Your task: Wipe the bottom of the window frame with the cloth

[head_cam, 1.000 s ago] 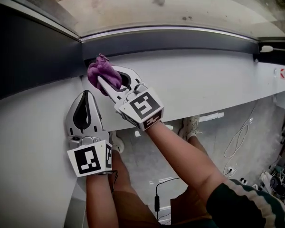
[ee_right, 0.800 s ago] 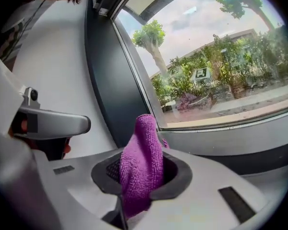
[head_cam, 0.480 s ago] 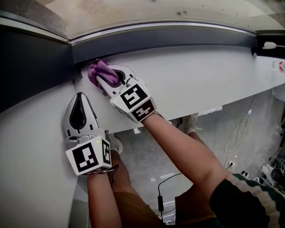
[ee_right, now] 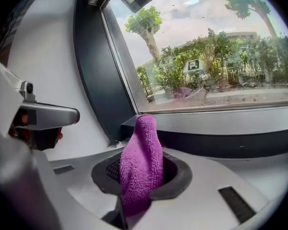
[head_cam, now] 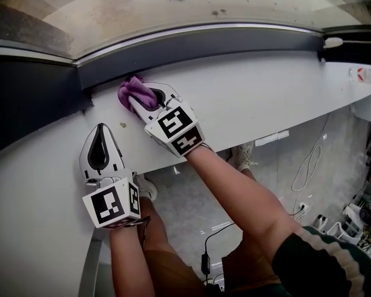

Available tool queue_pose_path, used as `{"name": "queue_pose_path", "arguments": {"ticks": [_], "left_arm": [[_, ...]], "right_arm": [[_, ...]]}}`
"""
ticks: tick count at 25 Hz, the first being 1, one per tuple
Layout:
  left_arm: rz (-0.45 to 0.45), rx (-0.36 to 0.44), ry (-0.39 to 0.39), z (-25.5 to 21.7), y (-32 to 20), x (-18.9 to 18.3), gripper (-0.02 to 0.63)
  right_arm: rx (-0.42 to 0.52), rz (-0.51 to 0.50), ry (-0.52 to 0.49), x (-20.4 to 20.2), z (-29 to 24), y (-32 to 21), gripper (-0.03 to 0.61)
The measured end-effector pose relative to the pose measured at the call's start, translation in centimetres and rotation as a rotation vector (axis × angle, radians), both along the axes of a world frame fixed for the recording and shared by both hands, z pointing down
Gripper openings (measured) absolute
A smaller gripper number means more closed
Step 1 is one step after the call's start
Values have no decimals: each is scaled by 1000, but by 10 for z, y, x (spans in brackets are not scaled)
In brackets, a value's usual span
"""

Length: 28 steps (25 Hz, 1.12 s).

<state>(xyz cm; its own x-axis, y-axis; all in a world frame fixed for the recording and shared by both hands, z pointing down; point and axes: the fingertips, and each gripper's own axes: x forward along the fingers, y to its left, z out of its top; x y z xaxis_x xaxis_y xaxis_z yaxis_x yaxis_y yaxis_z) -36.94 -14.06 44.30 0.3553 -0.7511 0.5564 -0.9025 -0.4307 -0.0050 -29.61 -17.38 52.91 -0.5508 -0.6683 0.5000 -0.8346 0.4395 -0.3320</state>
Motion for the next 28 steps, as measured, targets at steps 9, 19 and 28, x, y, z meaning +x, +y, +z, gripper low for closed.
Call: {"name": "queue_pose_path", "arguments": {"ticks": [9, 19, 28], "left_arm": [[73, 20, 3, -6, 2, 39, 8], [135, 20, -9, -1, 0, 82, 8], [202, 16, -15, 4, 9, 125, 8]], "right_arm": [[0, 32, 16, 44, -3, 6, 97], [8, 68, 15, 89, -4, 13, 97], [16, 96, 29, 129, -3, 26, 97]]}}
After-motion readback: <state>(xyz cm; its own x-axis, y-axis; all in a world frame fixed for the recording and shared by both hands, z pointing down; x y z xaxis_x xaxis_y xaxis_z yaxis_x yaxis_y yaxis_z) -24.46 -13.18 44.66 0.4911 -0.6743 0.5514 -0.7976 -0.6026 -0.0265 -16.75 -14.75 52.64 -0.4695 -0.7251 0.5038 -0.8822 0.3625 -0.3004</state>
